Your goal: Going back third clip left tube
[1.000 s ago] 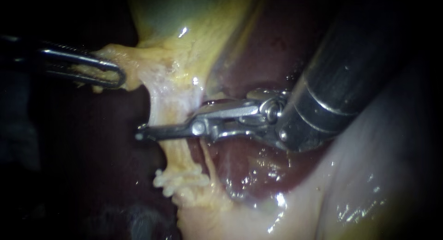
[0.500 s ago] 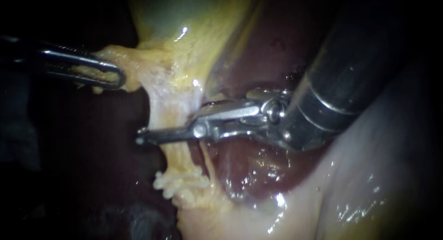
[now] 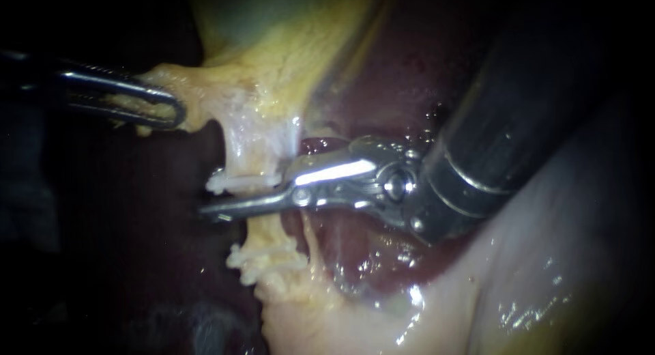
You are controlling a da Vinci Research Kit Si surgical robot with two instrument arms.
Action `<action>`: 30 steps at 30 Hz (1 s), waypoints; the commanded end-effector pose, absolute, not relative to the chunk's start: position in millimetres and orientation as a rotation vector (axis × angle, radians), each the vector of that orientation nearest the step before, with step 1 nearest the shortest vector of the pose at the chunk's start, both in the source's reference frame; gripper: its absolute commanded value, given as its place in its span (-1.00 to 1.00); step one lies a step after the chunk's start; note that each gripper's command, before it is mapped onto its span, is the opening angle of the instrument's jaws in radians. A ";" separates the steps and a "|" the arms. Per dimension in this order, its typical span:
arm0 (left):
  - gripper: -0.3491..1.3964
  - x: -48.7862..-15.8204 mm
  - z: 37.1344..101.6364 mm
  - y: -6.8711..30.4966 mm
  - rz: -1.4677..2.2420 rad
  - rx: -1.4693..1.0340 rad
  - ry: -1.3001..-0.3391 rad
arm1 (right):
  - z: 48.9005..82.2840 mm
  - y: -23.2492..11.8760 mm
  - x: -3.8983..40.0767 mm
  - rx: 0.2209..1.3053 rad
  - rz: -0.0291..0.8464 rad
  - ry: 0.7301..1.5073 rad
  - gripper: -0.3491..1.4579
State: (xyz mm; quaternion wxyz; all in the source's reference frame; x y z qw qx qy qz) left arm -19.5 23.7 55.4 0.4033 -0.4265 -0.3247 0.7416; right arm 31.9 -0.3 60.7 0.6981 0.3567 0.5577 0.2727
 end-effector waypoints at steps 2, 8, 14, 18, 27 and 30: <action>-1.00 -19.5 55.4 23.7 1.873 -1.077 -0.820 | 61.4 -0.2 31.6 0.740 0.578 1.254 -0.06; -1.00 -19.4 55.5 23.7 1.874 -1.077 -0.820 | 62.8 0.1 29.5 0.645 0.484 1.279 -0.06; -1.00 -19.3 55.5 23.7 1.874 -1.078 -0.821 | 63.0 0.1 26.9 0.585 0.393 1.272 -0.06; -1.00 -19.3 55.5 23.7 1.875 -1.078 -0.821 | 63.0 0.0 25.8 0.559 0.318 1.218 -0.06; -1.00 -19.2 55.5 23.7 1.875 -1.078 -0.822 | 61.0 0.1 21.0 0.525 0.230 1.240 -0.06; -1.00 -19.2 55.5 23.7 1.875 -1.078 -0.822 | 59.8 0.3 19.1 0.524 0.206 1.248 -0.06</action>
